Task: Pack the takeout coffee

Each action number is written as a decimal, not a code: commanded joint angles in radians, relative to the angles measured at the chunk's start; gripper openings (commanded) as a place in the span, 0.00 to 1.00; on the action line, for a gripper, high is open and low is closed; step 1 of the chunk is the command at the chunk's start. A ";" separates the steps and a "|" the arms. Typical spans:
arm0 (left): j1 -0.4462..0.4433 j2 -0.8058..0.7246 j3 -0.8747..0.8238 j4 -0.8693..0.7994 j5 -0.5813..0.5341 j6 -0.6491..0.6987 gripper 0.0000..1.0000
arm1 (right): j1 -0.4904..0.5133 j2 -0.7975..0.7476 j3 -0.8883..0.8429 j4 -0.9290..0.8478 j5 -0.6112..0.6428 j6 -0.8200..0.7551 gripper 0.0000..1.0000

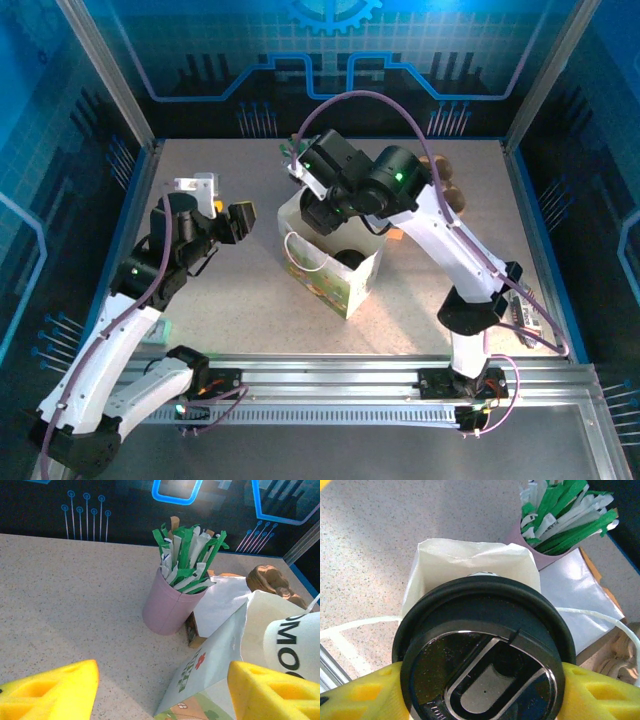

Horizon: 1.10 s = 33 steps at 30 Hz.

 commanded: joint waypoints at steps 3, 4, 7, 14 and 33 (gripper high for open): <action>0.010 -0.009 -0.015 0.021 -0.010 -0.008 0.70 | -0.025 0.045 -0.036 -0.014 -0.045 -0.020 0.60; 0.010 -0.012 -0.017 0.022 -0.011 -0.008 0.70 | -0.027 0.052 -0.039 -0.015 -0.048 -0.022 0.60; 0.010 -0.011 -0.020 0.024 -0.011 -0.008 0.70 | -0.026 0.079 -0.039 -0.013 -0.060 -0.025 0.60; 0.010 -0.014 -0.026 0.024 -0.012 -0.006 0.70 | -0.038 0.113 -0.052 -0.011 -0.081 -0.031 0.59; 0.010 -0.003 -0.031 0.021 -0.005 -0.003 0.70 | -0.096 0.191 -0.076 -0.003 -0.150 -0.046 0.59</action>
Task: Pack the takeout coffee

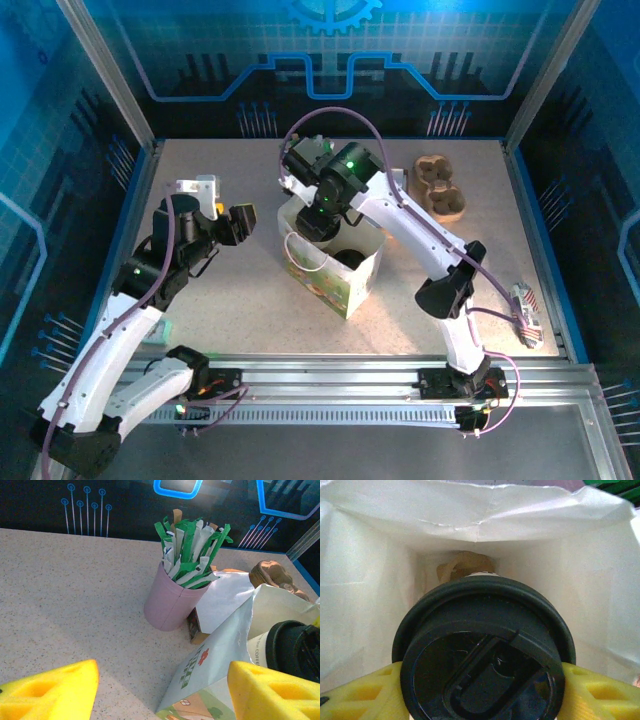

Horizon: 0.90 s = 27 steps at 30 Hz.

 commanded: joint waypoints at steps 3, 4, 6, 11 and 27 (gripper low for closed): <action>0.010 -0.002 -0.013 0.019 -0.004 -0.003 0.70 | -0.015 0.038 0.001 -0.003 -0.022 -0.019 0.59; 0.010 -0.004 -0.013 0.019 -0.005 -0.002 0.70 | -0.014 0.042 0.001 -0.002 -0.023 -0.021 0.59; 0.010 -0.001 -0.013 0.019 -0.003 -0.002 0.70 | -0.018 0.052 0.001 -0.002 -0.030 -0.020 0.59; 0.010 -0.001 -0.013 0.019 -0.002 -0.001 0.70 | -0.024 0.075 -0.009 -0.003 -0.045 -0.024 0.58; 0.010 0.001 -0.013 0.017 -0.006 0.002 0.70 | -0.016 0.066 -0.054 0.001 -0.037 -0.018 0.56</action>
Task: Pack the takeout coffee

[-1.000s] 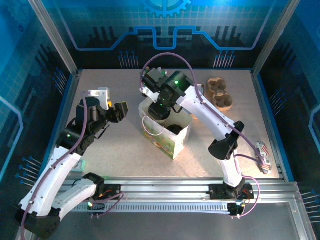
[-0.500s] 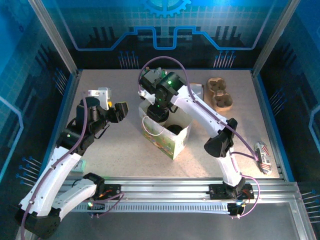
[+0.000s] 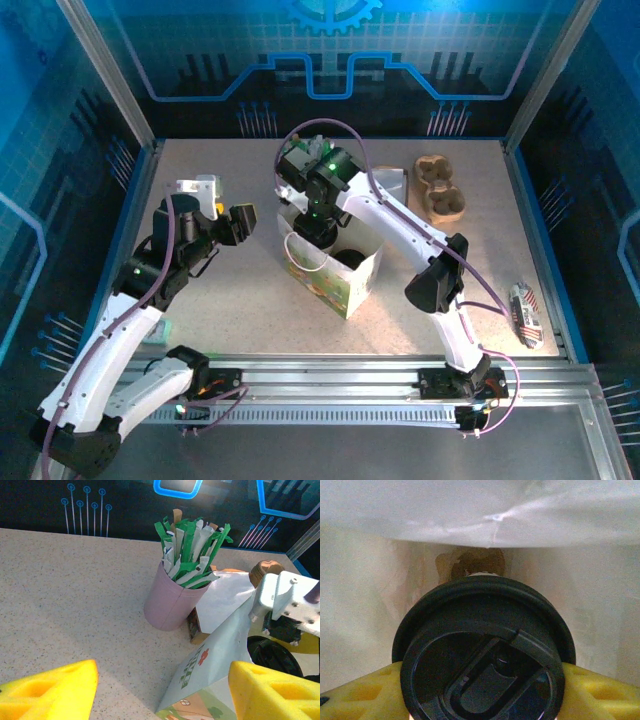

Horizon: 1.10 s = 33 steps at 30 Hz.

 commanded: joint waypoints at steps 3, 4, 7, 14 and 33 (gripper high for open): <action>0.010 -0.001 -0.014 0.015 -0.009 0.002 0.71 | 0.003 -0.021 -0.032 -0.008 0.001 0.005 0.55; 0.010 -0.001 -0.014 0.015 -0.009 0.002 0.70 | 0.004 -0.028 -0.039 -0.002 -0.002 0.006 0.55; 0.010 0.003 -0.014 0.016 -0.007 0.002 0.70 | 0.002 -0.056 -0.057 0.023 -0.003 0.006 0.56; 0.010 0.003 -0.014 0.012 -0.009 0.005 0.71 | 0.002 -0.090 -0.082 0.043 0.006 0.012 0.55; 0.009 0.002 -0.013 0.012 -0.011 0.003 0.71 | 0.002 -0.100 -0.172 0.070 0.000 0.022 0.54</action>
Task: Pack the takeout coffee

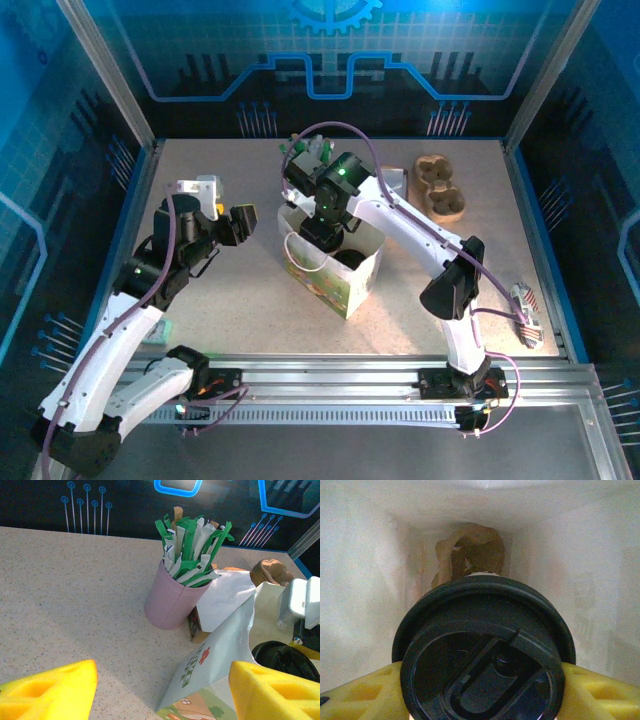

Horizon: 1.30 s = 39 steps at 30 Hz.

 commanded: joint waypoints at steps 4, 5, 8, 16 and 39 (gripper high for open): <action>0.010 0.002 -0.011 0.012 -0.010 0.004 0.71 | -0.004 0.019 -0.011 0.007 -0.005 0.009 0.54; 0.009 0.003 -0.011 0.012 -0.010 0.004 0.71 | -0.005 0.018 -0.018 0.011 -0.005 0.009 0.54; 0.009 0.004 -0.010 0.012 -0.010 0.005 0.71 | -0.006 0.010 -0.052 0.030 -0.009 0.010 0.53; 0.010 0.007 -0.011 0.014 -0.010 0.004 0.71 | -0.022 -0.001 -0.104 0.060 -0.004 0.019 0.53; 0.009 0.007 -0.011 0.013 -0.012 0.005 0.71 | -0.033 0.013 -0.169 0.105 -0.024 0.033 0.53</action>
